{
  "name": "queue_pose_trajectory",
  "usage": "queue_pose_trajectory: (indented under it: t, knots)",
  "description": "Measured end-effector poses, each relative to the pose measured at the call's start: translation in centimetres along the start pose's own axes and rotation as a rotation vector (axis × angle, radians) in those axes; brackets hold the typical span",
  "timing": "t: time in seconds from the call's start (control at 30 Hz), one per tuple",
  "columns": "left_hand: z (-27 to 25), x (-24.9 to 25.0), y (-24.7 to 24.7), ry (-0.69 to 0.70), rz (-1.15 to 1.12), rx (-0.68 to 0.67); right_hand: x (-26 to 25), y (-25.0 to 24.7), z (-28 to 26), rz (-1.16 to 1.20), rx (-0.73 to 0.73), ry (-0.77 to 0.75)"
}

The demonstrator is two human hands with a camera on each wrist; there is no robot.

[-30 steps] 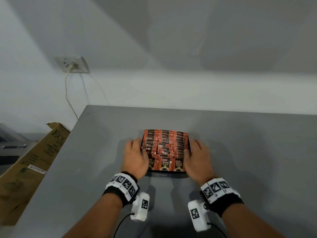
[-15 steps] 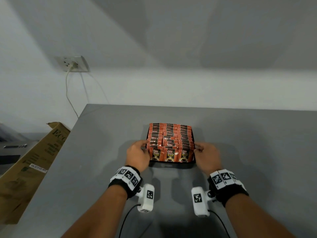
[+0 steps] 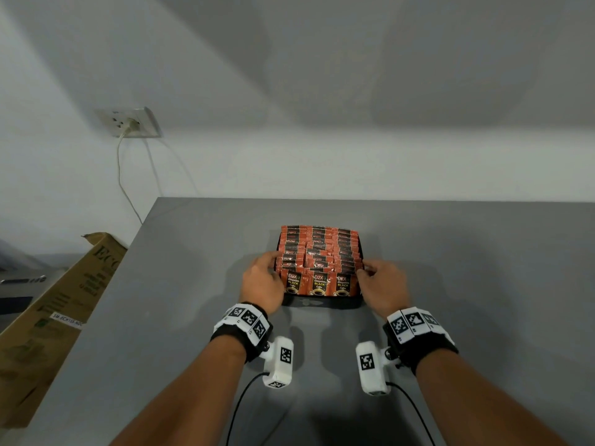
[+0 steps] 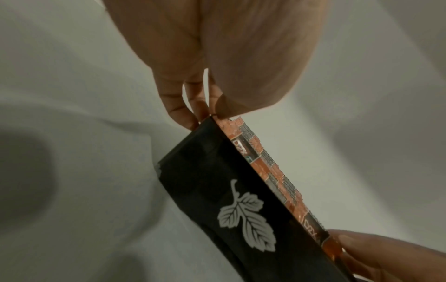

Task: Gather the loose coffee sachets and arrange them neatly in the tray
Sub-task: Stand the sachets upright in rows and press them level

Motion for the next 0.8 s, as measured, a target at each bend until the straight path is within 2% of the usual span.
queue_pose_trajectory:
  t: [0.1,0.2,0.47,0.53,0.7,0.8]
  knots:
    - [-0.7,-0.1,0.4,0.088,0.039,0.016,-0.2,0.0,-0.1,-0.032,0.003,-0.019]
    - [-0.9,-0.7,1.0,0.115,0.093,-0.009,-0.5,0.1,-0.2,-0.069,0.001,-0.032]
    - [-0.7,-1.0,0.2,0.066,0.093,0.052,-0.5,0.6,-0.3,-0.054,-0.041,-0.055]
    - [-1.0,-0.7,-0.1,0.059,0.058,0.045,-0.5,0.7,-0.4,-0.053,-0.051,-0.054]
    - [-1.1,-1.0,-0.6,-0.059,0.018,-0.001,0.0,0.8,-0.7,-0.022,-0.078,-0.041]
    - [-1.4,-0.7,-0.7,-0.066,-0.007,-0.019,0.1,0.9,-0.6,-0.035,-0.090,-0.035]
Point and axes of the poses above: each hand's wrist, its own z-axis towards the middle knuckle, its own y-axis out of the palm, x = y × z, the point moved 2 cm from there along z, towards the middle knuckle, and after that the axes turned 14 degrees about -y, right-handed, at the moved point
